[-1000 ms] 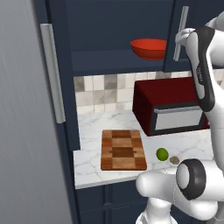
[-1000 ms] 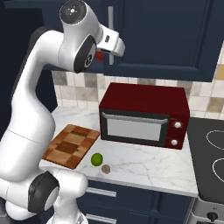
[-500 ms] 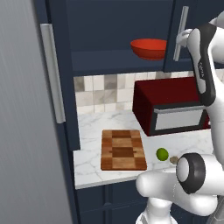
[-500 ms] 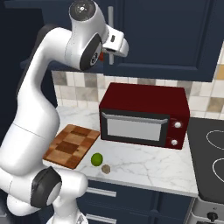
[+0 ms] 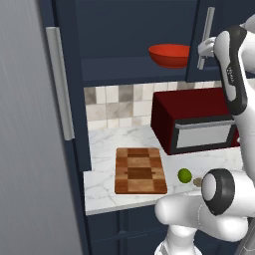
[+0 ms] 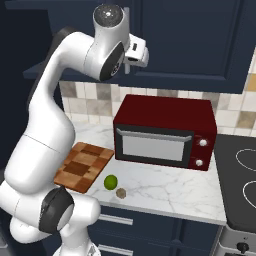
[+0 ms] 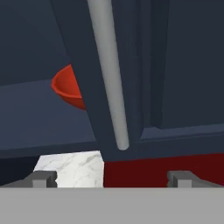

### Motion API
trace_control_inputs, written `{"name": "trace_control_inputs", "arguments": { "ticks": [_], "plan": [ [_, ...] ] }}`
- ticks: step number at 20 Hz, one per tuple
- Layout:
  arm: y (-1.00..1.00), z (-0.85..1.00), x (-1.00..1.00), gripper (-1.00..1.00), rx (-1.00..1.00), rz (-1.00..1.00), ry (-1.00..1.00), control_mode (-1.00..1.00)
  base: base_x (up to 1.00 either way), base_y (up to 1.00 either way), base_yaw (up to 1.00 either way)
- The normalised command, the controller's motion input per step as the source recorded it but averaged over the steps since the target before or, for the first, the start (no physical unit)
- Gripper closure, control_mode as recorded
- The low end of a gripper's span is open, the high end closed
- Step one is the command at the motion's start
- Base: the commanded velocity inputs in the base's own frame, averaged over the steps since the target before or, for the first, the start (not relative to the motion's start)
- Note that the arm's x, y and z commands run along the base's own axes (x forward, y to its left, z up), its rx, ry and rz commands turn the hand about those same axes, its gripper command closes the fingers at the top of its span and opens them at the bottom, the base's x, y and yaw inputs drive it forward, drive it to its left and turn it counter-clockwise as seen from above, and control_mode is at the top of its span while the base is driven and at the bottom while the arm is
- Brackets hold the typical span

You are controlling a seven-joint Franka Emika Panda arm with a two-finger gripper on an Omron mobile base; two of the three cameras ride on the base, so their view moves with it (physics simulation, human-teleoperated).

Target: Open the cabinet. Place the bowl and condiment on the counter. Then place the lime and garlic on the cutting board.

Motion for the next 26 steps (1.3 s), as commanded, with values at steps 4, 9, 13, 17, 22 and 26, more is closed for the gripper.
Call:
{"name": "trace_control_inputs", "arguments": {
  "ticks": [4, 9, 13, 17, 22, 26],
  "plan": [
    [0.00, 0.00, 0.41, -1.00, 0.00, 0.06, 0.00, -1.00, 0.00, 0.00, 0.00],
    [0.00, 0.00, 0.41, -1.00, 0.00, 0.00, 0.01, -1.00, 0.00, 0.00, 0.00],
    [0.00, -0.01, 0.33, -1.00, 0.00, 0.00, 0.05, -1.00, 0.00, 0.00, 0.00],
    [0.00, -0.01, 0.32, -1.00, 0.00, 0.00, 0.04, -1.00, 0.00, 0.00, 0.00],
    [-0.06, 0.00, 0.31, -1.00, 0.00, 0.00, 0.04, -1.00, 0.00, 0.00, 0.00],
    [-0.24, 0.00, 0.28, -1.00, 0.00, 0.00, 0.04, -1.00, 0.00, 0.00, 0.00]
  ]
}}
